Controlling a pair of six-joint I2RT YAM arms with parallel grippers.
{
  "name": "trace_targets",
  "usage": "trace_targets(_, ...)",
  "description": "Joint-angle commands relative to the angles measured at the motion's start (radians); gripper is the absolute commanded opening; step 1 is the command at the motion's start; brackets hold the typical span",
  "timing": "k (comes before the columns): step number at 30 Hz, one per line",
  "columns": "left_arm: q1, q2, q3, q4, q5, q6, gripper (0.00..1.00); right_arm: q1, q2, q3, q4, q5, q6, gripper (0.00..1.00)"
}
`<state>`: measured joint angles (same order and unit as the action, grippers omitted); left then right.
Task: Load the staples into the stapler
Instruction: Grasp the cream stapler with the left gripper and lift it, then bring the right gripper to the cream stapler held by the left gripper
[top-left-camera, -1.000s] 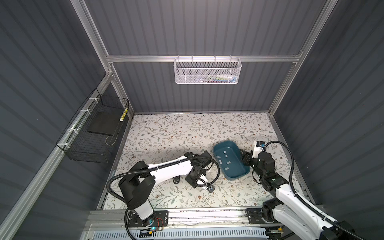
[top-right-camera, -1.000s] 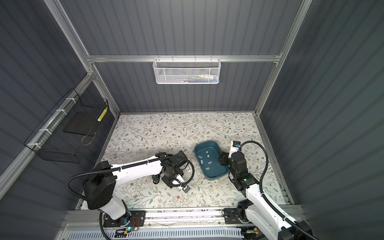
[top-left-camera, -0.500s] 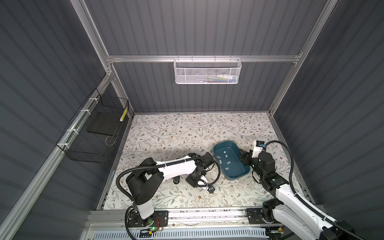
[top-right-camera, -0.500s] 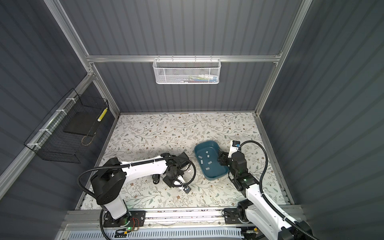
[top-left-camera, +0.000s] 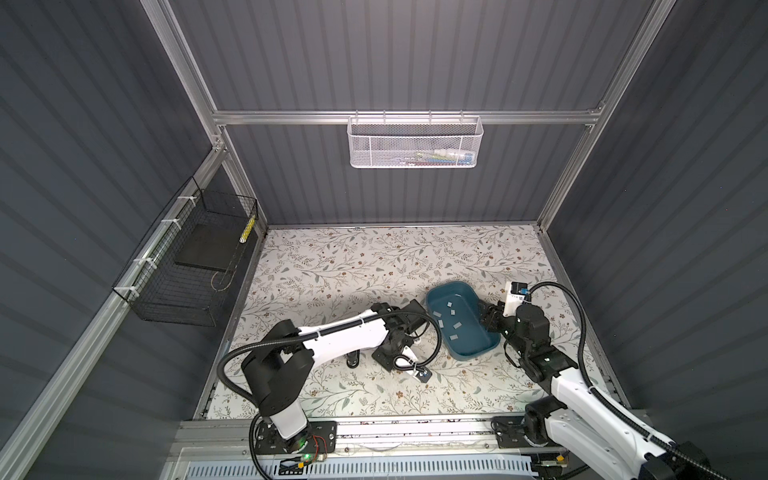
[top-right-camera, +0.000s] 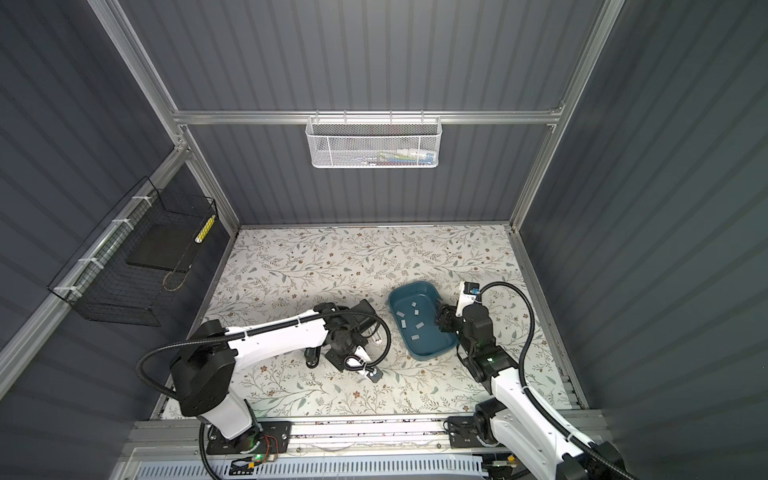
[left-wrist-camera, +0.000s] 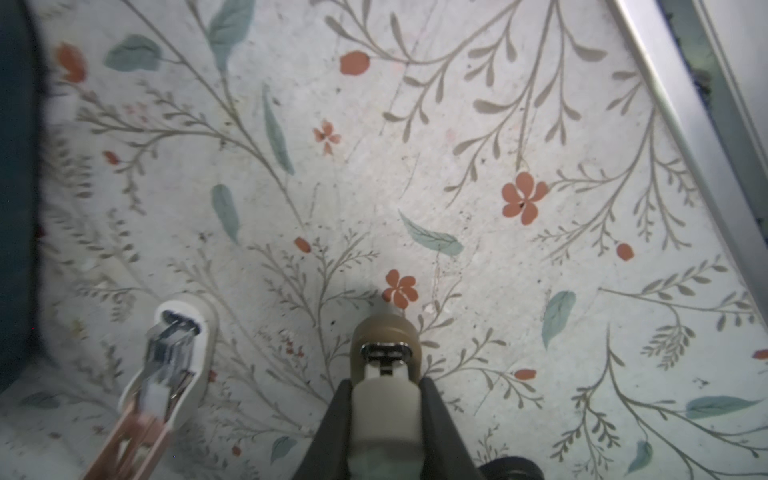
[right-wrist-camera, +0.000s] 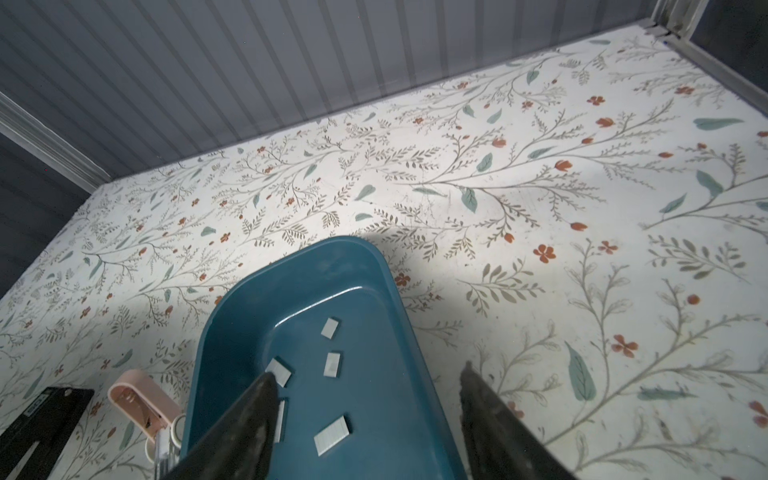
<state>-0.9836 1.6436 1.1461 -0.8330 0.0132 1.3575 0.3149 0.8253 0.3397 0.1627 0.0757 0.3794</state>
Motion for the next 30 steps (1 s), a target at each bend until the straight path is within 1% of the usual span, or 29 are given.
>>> trace_targets(1, 0.029, -0.112, 0.038, 0.042, 0.027, -0.033, 0.00, 0.008, -0.052, 0.060, -0.074, -0.105, 0.060, 0.68)
trace_targets(3, 0.051, -0.158, 0.026, 0.115, 0.024, -0.070, 0.00, 0.048, -0.109, 0.063, -0.072, -0.157, 0.091, 0.68)
trace_targets(6, 0.080, -0.212, 0.017, 0.201, 0.056, -0.119, 0.00, 0.158, -0.157, 0.077, -0.062, -0.155, 0.118, 0.68)
trace_targets(9, 0.121, -0.270, -0.009, 0.304, 0.130, -0.179, 0.00, 0.285, -0.136, 0.100, -0.038, -0.123, 0.132, 0.67)
trace_targets(12, 0.144, -0.318, -0.050, 0.390, 0.170, -0.214, 0.00, 0.371, -0.083, 0.109, 0.031, -0.132, 0.160, 0.65)
trace_targets(14, 0.146, -0.338, -0.075, 0.423, 0.189, -0.219, 0.00, 0.403, -0.045, 0.104, 0.096, -0.161, 0.189, 0.62)
trace_targets(17, 0.147, -0.349, -0.084, 0.423, 0.243, -0.212, 0.00, 0.446, 0.012, 0.104, 0.177, -0.178, 0.228, 0.58)
trace_targets(21, 0.146, -0.349, -0.073, 0.401, 0.277, -0.204, 0.00, 0.502, 0.085, 0.144, 0.199, -0.160, 0.232, 0.55)
trace_targets(27, 0.146, -0.357, -0.079, 0.401, 0.296, -0.202, 0.00, 0.517, 0.126, 0.138, 0.239, -0.124, 0.238, 0.54)
trace_targets(30, 0.146, -0.357, -0.066, 0.394, 0.309, -0.214, 0.00, 0.518, 0.137, 0.132, 0.249, -0.114, 0.249, 0.51)
